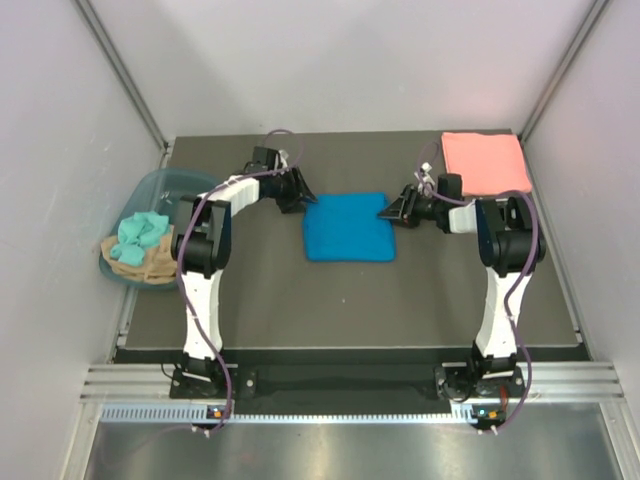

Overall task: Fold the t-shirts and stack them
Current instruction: Fold the tshirt

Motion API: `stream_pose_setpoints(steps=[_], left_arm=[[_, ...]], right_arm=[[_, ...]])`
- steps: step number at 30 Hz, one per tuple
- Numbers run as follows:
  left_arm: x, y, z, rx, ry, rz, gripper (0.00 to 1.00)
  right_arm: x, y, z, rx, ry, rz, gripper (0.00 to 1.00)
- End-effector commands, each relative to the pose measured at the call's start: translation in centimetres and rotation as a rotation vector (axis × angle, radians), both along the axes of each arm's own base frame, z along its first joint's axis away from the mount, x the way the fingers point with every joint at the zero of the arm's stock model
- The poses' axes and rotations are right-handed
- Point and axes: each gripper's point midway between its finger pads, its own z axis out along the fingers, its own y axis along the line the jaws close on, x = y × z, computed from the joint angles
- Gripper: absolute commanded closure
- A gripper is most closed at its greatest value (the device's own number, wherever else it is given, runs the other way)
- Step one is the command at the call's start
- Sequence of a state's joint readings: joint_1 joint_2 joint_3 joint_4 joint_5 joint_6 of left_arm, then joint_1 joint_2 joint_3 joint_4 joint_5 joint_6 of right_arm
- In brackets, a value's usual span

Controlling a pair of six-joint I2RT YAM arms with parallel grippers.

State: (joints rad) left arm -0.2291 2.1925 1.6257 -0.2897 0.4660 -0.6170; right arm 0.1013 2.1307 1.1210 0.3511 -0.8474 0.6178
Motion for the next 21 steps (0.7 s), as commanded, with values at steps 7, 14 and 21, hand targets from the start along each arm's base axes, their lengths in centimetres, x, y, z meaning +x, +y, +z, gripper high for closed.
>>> stream_pose_setpoints(steps=[7,14,21], left_arm=[[1.3,-0.9,-1.9,-0.081,-0.020,-0.070,0.47],[2.2,-1.0,-3.3,-0.074,0.001,-0.067,0.90],[3.0,-0.8,-3.9,-0.048,0.003,-0.058,0.96]], right_arm=[[1.3,-0.3,-0.7,0.005,-0.012,-0.042,0.39],[3.4,-0.5,-0.7,-0.053,-0.023,-0.061,0.39],[4.5,-0.4,-0.5,-0.071,-0.053,-0.052,0.32]])
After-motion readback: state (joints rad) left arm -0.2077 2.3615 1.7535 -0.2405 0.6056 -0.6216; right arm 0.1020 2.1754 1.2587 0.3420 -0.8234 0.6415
